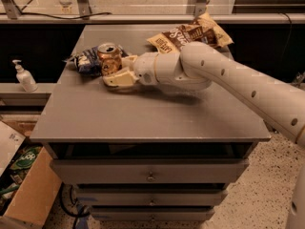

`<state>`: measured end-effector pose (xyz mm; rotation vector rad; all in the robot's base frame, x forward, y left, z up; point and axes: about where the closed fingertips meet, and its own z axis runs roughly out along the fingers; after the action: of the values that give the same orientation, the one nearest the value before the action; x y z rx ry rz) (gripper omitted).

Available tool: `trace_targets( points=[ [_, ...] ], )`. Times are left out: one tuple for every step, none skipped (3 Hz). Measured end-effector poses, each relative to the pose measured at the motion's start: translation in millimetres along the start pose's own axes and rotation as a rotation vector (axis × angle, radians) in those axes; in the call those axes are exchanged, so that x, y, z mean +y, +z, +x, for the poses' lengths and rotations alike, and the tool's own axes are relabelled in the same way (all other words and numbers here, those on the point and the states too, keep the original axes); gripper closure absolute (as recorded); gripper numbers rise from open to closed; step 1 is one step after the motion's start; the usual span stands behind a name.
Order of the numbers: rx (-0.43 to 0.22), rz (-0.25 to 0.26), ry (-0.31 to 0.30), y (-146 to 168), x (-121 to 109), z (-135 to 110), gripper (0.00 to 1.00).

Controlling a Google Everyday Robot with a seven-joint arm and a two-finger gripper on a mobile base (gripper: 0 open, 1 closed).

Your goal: Move orange can near blue chip bag

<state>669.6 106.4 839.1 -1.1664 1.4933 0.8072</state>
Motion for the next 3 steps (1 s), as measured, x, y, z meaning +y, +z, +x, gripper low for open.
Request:
trace_targets(
  points=[
    [0.001, 0.001, -0.008, -1.6, 1.1, -2.2, 0.36],
    [0.001, 0.004, -0.016, -5.0, 2.6, -4.5, 0.13],
    [0.0, 0.012, -0.02, -11.9, 4.2, -6.8, 0.0]
  ],
)
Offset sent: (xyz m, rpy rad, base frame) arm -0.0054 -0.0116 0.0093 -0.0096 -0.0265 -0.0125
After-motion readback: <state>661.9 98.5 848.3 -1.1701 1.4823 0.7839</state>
